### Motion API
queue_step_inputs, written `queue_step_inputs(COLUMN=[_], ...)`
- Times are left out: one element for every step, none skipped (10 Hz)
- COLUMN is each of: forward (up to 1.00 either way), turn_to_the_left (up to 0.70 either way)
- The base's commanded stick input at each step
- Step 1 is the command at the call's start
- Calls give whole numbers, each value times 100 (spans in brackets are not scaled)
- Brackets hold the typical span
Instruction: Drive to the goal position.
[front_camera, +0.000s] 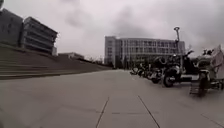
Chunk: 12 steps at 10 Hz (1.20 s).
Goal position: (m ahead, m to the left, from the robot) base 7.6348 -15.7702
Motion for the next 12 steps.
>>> queue_step_inputs(forward=[50,50,50,50,50,50,50,50,50,50,50,50], turn_to_the_left=[0,0,0,0,0,0,0,0,0,0,0,0])
